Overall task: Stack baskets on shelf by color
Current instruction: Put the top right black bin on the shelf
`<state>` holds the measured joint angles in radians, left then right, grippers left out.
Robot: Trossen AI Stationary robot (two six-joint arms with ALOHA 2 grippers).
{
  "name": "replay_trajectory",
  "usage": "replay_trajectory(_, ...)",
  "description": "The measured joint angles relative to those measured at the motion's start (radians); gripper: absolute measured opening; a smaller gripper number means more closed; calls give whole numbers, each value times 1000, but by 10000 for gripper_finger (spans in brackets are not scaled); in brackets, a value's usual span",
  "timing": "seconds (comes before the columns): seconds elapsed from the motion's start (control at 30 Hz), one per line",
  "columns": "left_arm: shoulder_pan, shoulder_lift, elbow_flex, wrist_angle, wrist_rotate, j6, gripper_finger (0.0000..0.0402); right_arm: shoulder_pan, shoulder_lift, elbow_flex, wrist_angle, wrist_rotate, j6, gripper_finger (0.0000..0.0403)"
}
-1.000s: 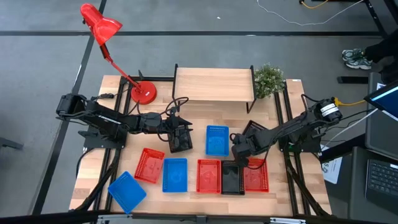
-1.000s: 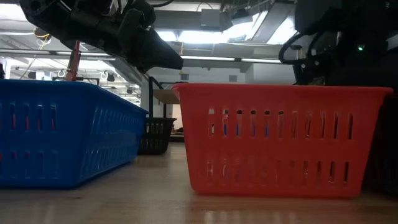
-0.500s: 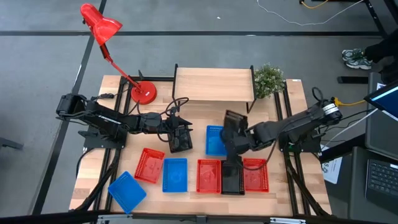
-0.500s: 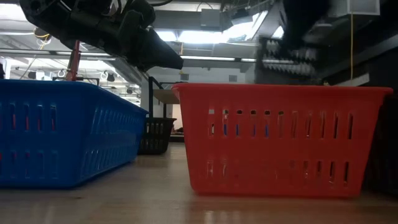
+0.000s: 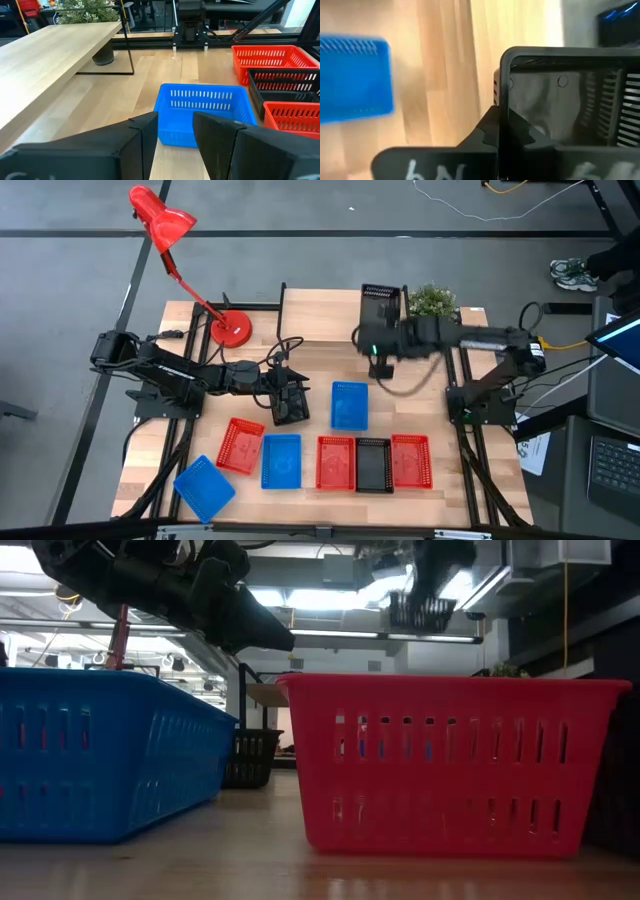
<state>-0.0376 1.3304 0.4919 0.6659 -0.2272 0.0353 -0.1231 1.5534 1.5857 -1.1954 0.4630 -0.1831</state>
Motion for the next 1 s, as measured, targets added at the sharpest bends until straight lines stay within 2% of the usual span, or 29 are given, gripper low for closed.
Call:
replay_trajectory(0.17, 0, 0, 0, 0, 0, 0, 116, -227, 1, -100, 82, -162, -142, 0)
replay_trajectory(0.3, 0, 0, 0, 0, 0, 0, 116, -320, 1, -131, 133, -265, -232, 0)
replay_trajectory(0.43, 0, 0, 0, 0, 0, 0, 116, -352, 1, -133, 118, -335, -315, 0)
replay_trajectory(0.73, 1, 0, 0, 0, -80, 1, 116, -358, 1, -133, 30, -369, -221, 0)
replay_trajectory(1.0, 1, 0, 0, 0, -85, 0, 116, -358, 1, -133, 14, -371, -244, 8)
